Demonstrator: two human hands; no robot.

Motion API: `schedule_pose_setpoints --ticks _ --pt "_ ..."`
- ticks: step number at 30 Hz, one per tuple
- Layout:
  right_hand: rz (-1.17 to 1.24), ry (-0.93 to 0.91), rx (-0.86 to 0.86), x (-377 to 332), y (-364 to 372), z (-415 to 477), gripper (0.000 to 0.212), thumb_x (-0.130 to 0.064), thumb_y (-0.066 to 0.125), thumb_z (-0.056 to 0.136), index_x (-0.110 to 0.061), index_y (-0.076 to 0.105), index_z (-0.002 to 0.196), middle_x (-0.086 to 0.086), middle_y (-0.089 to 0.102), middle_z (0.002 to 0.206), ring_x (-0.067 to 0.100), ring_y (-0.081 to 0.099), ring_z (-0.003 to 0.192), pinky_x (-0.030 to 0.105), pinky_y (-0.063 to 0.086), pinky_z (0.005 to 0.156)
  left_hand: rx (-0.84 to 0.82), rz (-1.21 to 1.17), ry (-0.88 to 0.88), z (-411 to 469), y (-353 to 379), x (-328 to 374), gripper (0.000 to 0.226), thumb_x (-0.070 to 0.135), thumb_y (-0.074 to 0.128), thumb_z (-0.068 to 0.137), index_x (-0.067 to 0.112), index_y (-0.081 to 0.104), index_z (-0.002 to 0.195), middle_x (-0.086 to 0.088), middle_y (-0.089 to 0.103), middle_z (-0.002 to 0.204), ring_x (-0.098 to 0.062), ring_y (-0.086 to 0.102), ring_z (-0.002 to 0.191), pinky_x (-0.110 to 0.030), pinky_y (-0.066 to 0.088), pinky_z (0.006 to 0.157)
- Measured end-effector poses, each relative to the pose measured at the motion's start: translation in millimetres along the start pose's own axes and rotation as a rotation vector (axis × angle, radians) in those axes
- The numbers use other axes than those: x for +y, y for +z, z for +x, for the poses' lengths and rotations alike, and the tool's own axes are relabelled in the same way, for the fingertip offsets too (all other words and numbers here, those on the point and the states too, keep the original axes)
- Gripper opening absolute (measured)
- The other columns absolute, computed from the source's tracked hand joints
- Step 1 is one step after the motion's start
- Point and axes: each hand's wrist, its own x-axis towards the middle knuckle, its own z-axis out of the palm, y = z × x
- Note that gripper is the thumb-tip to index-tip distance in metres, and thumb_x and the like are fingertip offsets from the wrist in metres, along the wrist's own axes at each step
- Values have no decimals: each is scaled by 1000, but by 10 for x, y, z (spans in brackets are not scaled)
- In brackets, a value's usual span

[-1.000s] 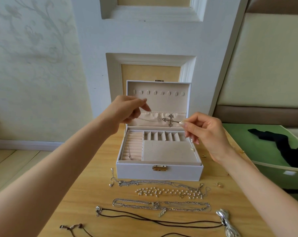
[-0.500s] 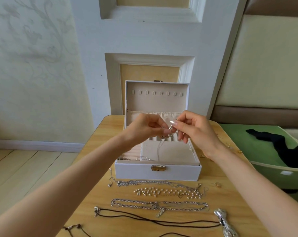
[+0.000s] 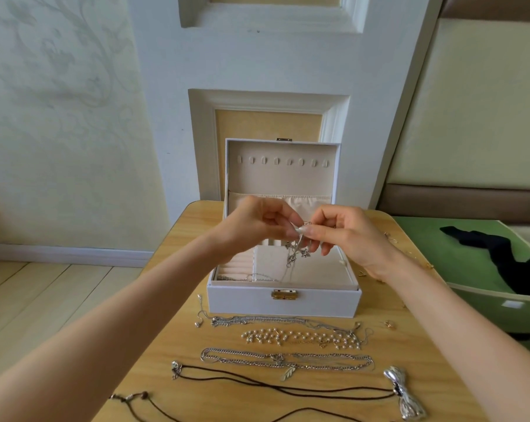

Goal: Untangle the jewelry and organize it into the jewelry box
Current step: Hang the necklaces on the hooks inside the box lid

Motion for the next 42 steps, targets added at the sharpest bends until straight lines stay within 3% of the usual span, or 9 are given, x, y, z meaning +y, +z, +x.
schedule_pose_setpoints --ticks 7,11,13,16,24,27,31,35,42 --pt "34 72 94 -41 -67 -28 14 1 60 84 -2 59 71 11 68 67 16 62 57 22 46 52 36 -70 -24 -46 -20 15 14 -5 62 84 4 65 95 -1 68 76 -6 64 72 -14 48 68" --pt "133 79 161 -62 -137 -59 17 2 55 85 -3 57 69 11 67 66 17 60 57 22 47 51 94 -83 -93 -65 -114 -15 11 3 61 86 12 67 90 -4 67 83 -12 59 78 -27 44 76" --pt "150 92 176 -54 -151 -67 16 2 55 86 -2 56 70 13 67 69 17 60 56 22 48 50 100 -59 -103 -80 -133 -15 13 6 61 87 17 68 87 -4 67 85 -6 57 71 -25 42 70" --pt "170 91 235 -24 -149 -67 18 0 55 87 -4 54 69 17 66 72 18 60 54 23 47 48 61 -68 -133 -104 -136 18 15 6 57 90 15 68 90 6 63 71 -1 52 59 -15 41 55" --pt "237 21 261 -57 -135 -60 18 -3 54 90 -6 54 72 10 67 69 20 60 51 23 46 45 139 145 -327 -83 -53 -14 14 9 55 92 4 67 98 0 55 68 -4 46 54 -13 36 48" --pt "226 17 251 -74 -135 -57 16 -4 55 90 -6 55 74 9 67 70 20 60 51 23 46 45 109 16 -234 -93 -48 -23 10 7 57 91 5 64 97 1 64 76 -6 58 67 -13 43 58" --pt "225 15 245 -84 -126 -68 14 -4 56 89 -6 55 75 7 67 69 20 60 50 23 46 45 82 -397 -81 -83 -66 -1 12 3 59 84 7 62 95 -3 66 78 -12 66 77 -22 53 76" --pt "195 10 236 -87 -116 -80 12 -6 56 90 -4 56 78 6 68 70 19 60 51 23 46 46 -21 -628 -35 -51 -88 11 12 7 60 83 9 62 94 -1 63 76 -10 57 62 -22 52 64" --pt "231 23 173 -101 -66 -91 11 -12 51 94 -3 53 88 12 70 77 25 66 62 28 49 51 -55 -553 39 -48 -51 24 13 7 56 84 10 64 94 -3 65 79 -7 44 54 -18 44 55"
